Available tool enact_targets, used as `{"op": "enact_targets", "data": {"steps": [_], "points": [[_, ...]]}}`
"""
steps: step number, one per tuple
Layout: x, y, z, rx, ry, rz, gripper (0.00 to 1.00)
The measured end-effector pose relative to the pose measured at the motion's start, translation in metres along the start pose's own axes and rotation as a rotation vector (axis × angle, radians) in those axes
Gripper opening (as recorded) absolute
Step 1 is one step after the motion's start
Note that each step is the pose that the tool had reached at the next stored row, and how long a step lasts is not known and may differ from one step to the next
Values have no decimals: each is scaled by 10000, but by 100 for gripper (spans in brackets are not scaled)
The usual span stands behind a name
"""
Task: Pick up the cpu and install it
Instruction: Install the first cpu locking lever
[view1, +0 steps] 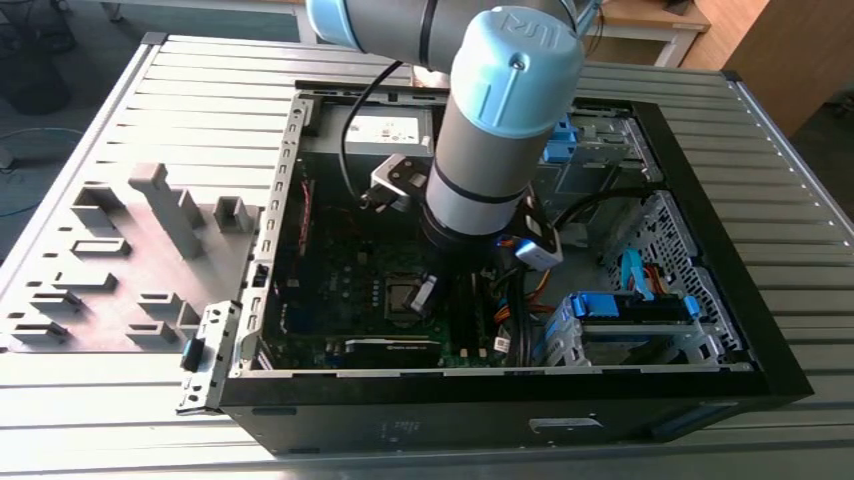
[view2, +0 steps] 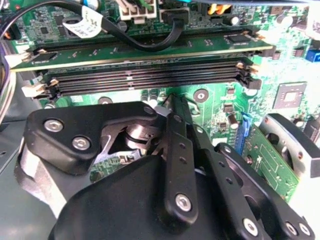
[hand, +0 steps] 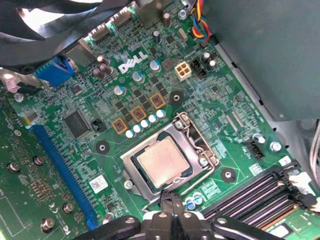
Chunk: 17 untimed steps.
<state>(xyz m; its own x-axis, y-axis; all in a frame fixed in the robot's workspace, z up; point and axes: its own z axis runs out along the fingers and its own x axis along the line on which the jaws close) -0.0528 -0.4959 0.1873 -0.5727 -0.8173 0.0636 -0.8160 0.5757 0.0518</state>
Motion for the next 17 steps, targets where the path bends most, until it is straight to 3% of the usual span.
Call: {"op": "enact_targets", "data": {"steps": [1,3,9,12,17], "points": [[7,8,1,-40,-70,-10,11],[12,18,1,-79,-131,-15,11],[18,31,-54,-129,-219,-16,11],[26,33,-147,-124,-206,-20,11],[41,44,-364,-124,-203,-19,11]]}}
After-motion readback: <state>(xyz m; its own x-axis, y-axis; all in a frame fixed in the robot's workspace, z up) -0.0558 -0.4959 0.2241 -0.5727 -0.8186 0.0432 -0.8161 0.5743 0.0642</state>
